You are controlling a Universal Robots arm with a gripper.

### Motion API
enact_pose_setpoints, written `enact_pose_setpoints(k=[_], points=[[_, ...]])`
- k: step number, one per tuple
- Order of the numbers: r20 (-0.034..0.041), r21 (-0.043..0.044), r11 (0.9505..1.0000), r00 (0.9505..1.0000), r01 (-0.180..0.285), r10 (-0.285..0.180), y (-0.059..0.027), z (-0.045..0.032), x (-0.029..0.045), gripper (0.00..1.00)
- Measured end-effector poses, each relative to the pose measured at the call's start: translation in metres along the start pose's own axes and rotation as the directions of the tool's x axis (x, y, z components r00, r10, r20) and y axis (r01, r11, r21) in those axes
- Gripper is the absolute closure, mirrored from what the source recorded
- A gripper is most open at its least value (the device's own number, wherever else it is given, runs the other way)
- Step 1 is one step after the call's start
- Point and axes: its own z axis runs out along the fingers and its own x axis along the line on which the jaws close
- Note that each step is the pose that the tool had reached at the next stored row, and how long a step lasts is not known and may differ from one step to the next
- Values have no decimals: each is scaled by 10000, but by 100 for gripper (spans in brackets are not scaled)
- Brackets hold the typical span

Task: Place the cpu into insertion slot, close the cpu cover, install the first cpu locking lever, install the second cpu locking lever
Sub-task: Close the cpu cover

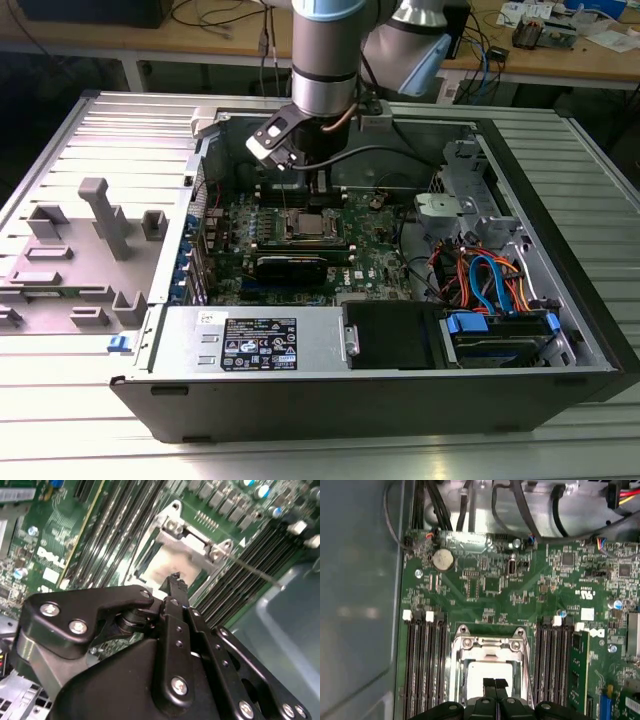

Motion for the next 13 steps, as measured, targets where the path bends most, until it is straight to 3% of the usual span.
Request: enact_pose_setpoints(k=[8,13], points=[[1,-5,9998,9998,176,-176,-187,60,13,89],[1,-6,9998,9998,217,-217,-245,165,20,89]])
